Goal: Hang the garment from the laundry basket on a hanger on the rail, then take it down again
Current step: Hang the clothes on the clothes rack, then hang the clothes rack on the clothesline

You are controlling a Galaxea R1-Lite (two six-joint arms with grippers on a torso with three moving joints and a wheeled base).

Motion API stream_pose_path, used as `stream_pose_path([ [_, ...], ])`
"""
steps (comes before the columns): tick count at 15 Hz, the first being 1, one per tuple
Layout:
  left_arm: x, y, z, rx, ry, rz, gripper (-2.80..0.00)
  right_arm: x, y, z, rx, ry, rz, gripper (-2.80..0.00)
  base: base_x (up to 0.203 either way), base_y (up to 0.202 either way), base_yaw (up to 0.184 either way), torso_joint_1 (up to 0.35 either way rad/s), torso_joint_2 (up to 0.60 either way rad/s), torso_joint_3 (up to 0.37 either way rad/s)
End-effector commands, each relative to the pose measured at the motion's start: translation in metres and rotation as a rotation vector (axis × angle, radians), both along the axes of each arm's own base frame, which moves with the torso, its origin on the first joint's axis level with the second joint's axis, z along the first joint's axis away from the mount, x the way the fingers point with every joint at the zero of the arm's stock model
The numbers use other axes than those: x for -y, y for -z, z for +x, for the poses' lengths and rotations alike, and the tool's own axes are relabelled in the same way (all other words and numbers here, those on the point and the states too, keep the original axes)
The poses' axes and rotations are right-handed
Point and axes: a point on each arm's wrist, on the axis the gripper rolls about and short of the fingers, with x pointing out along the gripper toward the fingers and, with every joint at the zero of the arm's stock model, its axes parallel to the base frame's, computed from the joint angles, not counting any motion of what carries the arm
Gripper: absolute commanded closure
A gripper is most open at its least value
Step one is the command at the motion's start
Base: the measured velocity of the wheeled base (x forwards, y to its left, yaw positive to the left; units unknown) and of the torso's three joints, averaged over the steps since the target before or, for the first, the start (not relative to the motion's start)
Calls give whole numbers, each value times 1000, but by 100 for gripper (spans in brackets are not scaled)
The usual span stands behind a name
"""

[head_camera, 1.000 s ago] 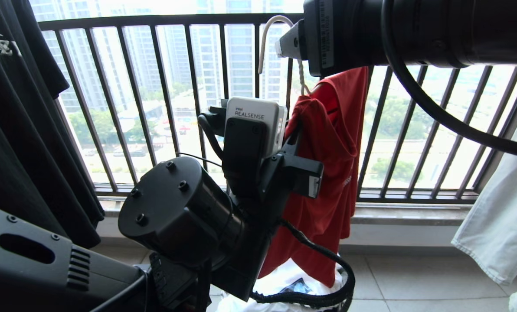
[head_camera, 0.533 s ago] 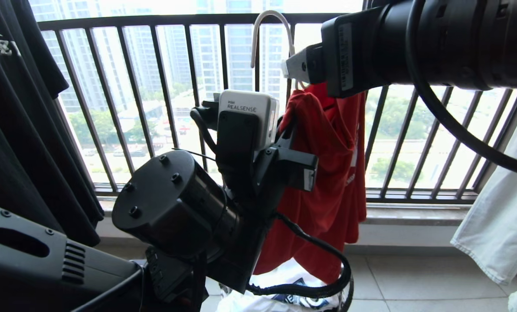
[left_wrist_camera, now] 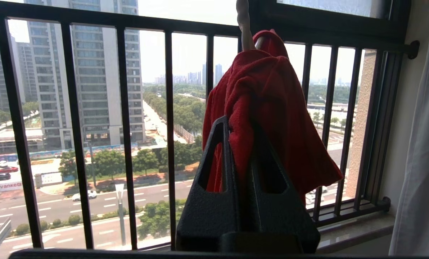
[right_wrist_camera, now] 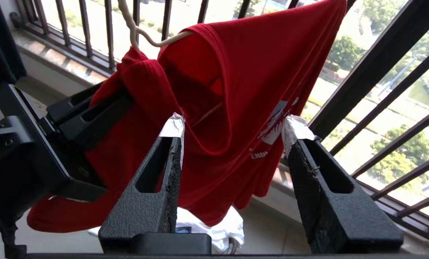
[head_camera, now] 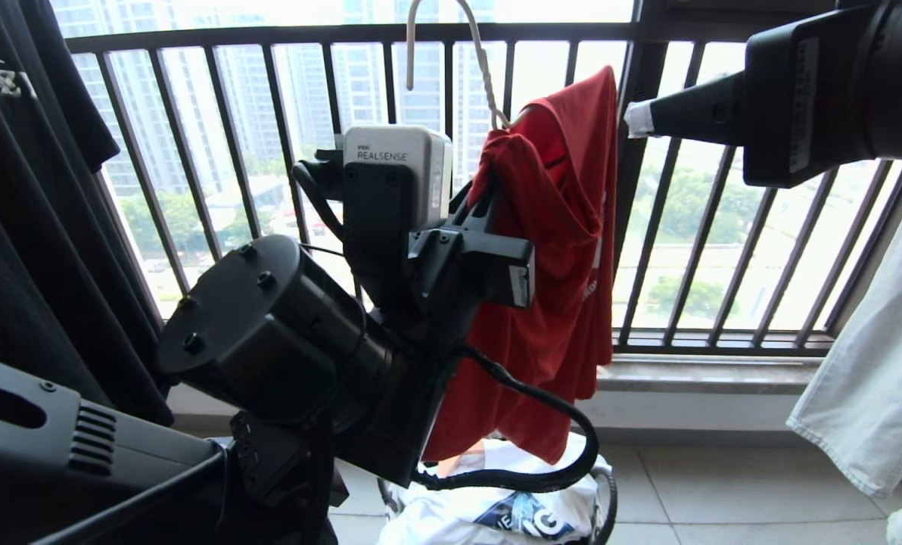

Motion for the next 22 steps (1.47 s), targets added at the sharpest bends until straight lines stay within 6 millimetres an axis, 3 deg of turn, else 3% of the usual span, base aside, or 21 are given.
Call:
stream_pose_path([
  [1, -2, -4, -2, 6, 5, -22, 0, 26, -8, -11, 13, 32, 4, 0, 0, 0, 0, 0, 0, 0],
  [6, -10, -7, -9, -37, 127, -75, 0, 52, -8, -19, -4, 45, -116, 0, 0, 0, 0, 0, 0, 0],
  [10, -23, -7, -7, -98, 244, -72, 0, 65, -4, -14, -36, 18, -184, 0, 0, 0, 0, 0, 0, 0],
  [14, -37, -5, -6, -123, 353, -62, 0, 80, 0, -21, -71, -146, -261, 0, 0, 0, 0, 0, 0, 0],
  [17, -54, -7, -7, -175, 463, -59, 0, 80, 3, -17, -79, -185, -313, 0, 0, 0, 0, 0, 0, 0],
  [22, -74, 5, -12, -197, 626, 34, 0, 65, 10, 3, -106, -233, -375, 0, 0, 0, 0, 0, 0, 0],
])
